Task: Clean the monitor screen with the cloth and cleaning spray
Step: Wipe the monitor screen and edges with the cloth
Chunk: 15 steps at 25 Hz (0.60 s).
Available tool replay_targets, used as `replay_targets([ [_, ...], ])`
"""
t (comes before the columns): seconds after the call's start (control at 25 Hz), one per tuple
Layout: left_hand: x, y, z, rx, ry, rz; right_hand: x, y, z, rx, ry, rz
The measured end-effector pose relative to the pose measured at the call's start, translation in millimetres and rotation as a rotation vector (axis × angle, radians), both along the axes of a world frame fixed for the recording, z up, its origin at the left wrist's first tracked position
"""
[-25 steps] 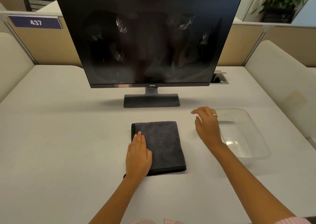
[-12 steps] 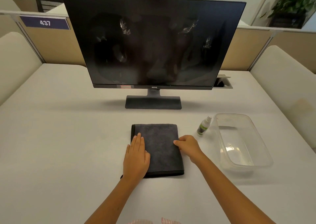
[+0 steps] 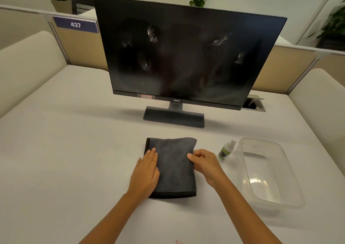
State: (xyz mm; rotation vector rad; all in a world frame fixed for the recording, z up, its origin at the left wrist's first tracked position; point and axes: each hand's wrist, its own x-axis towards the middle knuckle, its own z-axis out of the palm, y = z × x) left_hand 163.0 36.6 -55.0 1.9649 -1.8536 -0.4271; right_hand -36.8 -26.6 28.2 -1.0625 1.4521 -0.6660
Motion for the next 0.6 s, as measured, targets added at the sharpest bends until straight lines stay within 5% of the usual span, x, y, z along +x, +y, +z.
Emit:
replay_targets([
  [0.36,62,-27,15,-0.076,-0.008,0.02,58,-15,39,-0.156,-0.015,-0.062],
  [0.6,163,-119,101,-0.215,0.136,0.199,125,-42,78,-0.357,0.014,-0.324],
])
